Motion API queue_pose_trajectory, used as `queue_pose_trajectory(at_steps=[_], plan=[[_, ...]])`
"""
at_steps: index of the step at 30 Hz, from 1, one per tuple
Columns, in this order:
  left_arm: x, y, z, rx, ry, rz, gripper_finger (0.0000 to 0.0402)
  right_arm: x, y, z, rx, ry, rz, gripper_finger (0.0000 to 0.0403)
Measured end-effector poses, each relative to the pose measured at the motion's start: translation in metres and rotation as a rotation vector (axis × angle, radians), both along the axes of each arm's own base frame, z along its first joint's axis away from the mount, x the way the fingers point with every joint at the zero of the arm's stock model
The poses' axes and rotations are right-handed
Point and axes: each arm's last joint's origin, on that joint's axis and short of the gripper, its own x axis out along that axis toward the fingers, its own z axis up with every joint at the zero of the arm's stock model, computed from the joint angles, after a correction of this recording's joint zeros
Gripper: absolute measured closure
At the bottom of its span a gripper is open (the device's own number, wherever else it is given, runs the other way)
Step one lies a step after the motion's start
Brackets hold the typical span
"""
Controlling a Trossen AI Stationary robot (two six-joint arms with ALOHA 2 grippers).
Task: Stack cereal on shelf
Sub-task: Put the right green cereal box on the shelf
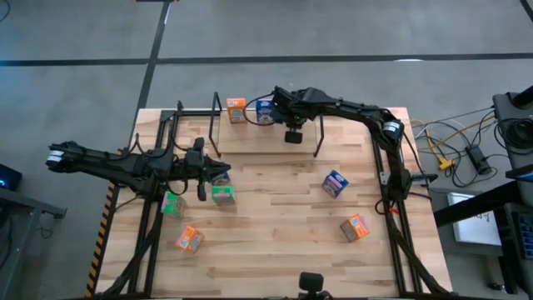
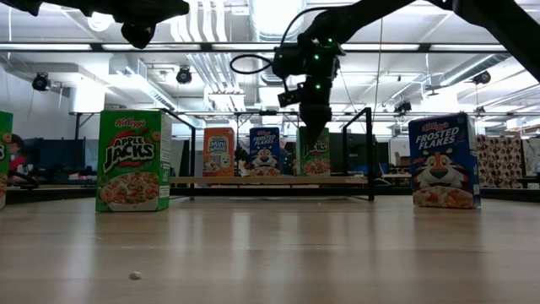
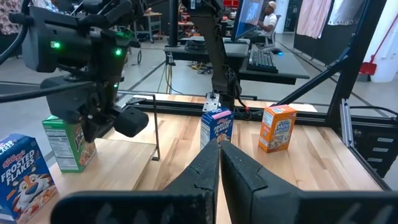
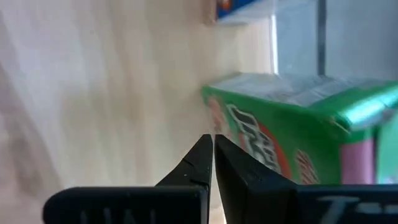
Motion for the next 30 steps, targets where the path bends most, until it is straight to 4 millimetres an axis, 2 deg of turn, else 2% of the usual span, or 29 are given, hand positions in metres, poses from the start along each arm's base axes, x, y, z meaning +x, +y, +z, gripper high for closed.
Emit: queue_pose_trajectory(at_steps=[10, 30], plan=[[0.000, 0.000, 0.000, 0.000, 0.001, 0.000, 0.0402, 0.007, -0.006, 0.002, -0.070, -0.077, -0.001, 0.0394], [0.000, 0.000, 0.000, 0.000, 0.000, 0.000, 0.0401, 0.000, -0.017, 0.002, -0.080, -0.065, -0.028, 0.0394]])
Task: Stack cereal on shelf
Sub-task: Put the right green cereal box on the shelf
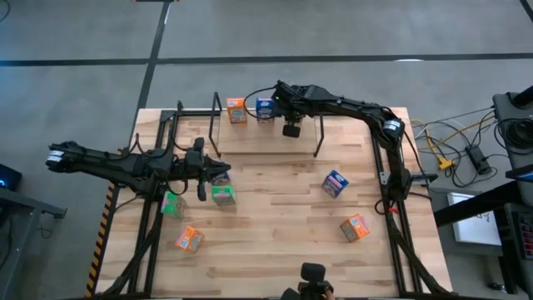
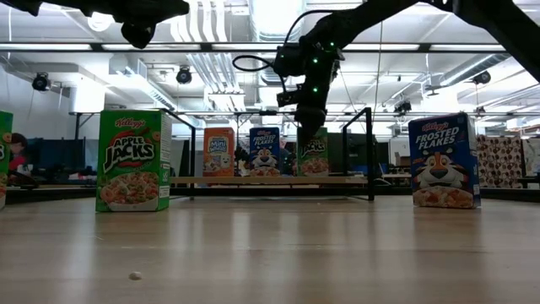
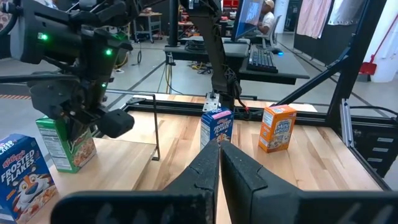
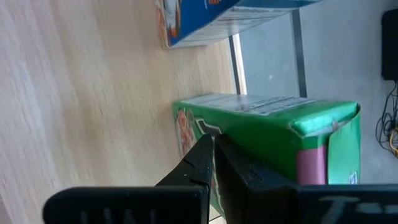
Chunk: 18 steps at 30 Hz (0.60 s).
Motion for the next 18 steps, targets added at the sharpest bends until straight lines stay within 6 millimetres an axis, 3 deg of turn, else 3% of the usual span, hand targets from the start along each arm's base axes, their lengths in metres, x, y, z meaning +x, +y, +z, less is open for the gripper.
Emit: queue_pose_trajectory(at_steps=[13, 18], plan=[[0.000, 0.000, 0.000, 0.000, 0.000, 0.000, 0.0401, -0.003, 0.001, -0.001, 0.016, 0.034, 0.006, 0.0394], [0.000, 0.000, 0.000, 0.000, -0.001, 0.000, 0.0401, 0.000, 0.011, 0.004, 0.012, 0.029, 0.030, 0.0394]])
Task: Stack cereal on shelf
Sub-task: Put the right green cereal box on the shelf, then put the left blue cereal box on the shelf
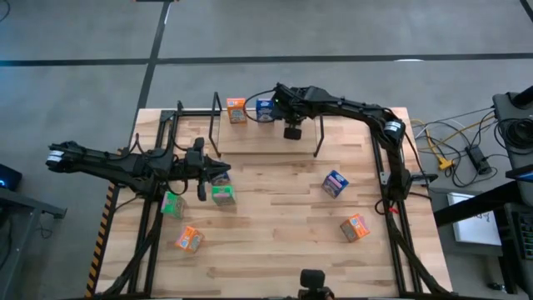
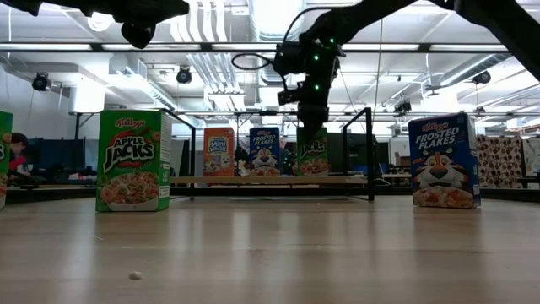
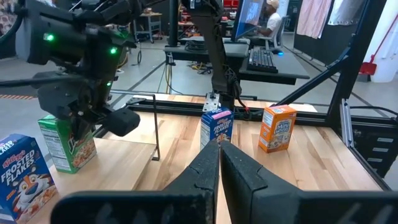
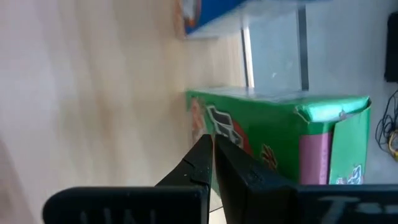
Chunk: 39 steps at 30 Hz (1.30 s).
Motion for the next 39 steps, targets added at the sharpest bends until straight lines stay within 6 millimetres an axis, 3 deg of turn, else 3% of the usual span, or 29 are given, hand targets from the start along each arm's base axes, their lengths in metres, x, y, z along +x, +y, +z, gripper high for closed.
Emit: queue_pose_trajectory(at_steps=[9, 17, 28, 39], plan=[[0.000, 0.000, 0.000, -0.003, -0.001, 0.000, 0.0401, 0.002, 0.032, 0.029, 0.024, -0.095, 0.069, 0.0394], [0.000, 0.000, 0.000, -0.026, -0.003, 0.002, 0.0401, 0.006, 0.067, 0.042, 0.060, -0.146, 0.159, 0.0394], [0.000, 0.000, 0.000, -0.043, -0.002, 0.004, 0.0401, -0.014, 0.113, 0.023, 0.052, -0.244, 0.212, 0.0394], [0.006, -0.001, -0.006, -0.072, 0.027, 0.008, 0.0401, -0.053, 0.164, 0.009, -0.034, -0.591, 0.352, 0.0394]])
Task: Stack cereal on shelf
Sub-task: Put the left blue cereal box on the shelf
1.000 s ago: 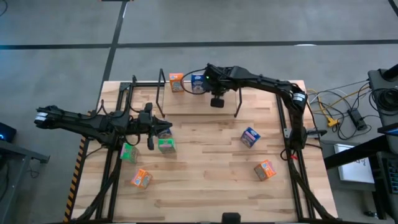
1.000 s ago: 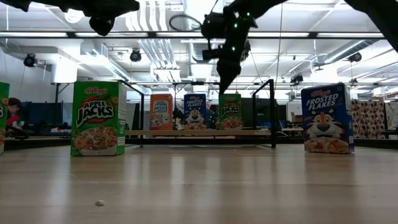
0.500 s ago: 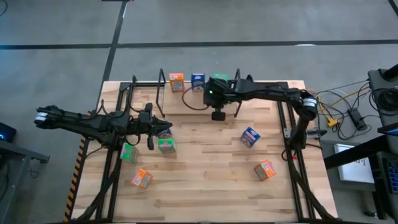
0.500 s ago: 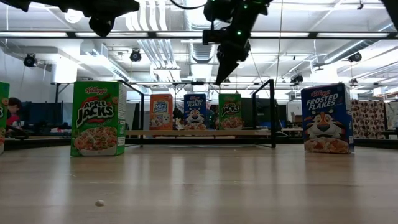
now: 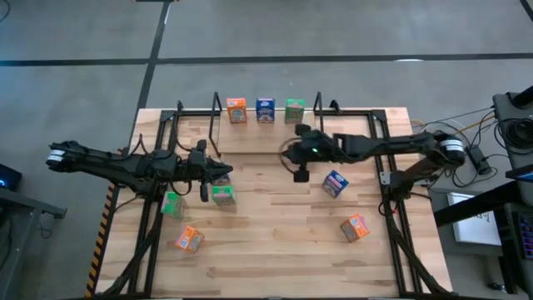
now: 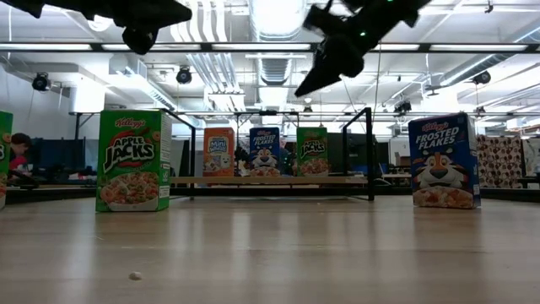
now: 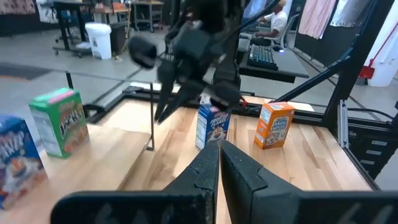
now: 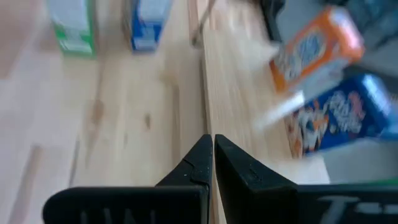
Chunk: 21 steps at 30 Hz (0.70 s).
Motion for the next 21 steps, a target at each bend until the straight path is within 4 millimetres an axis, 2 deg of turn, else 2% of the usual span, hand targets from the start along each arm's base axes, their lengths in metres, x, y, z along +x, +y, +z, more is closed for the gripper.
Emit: queue_pose_trajectory(at_steps=[4, 12, 21], plan=[[0.006, -0.001, -0.006, -0.059, 0.029, 0.009, 0.0401, -0.021, 0.011, -0.004, -0.032, -0.133, 0.054, 0.0394], [0.015, -0.003, -0.015, -0.252, 0.053, 0.021, 0.0401, -0.059, 0.021, 0.000, -0.013, -0.423, 0.232, 0.0394], [0.017, -0.004, -0.017, -0.371, 0.058, -0.012, 0.0401, -0.087, 0.027, 0.005, -0.026, -0.539, 0.326, 0.0394]])
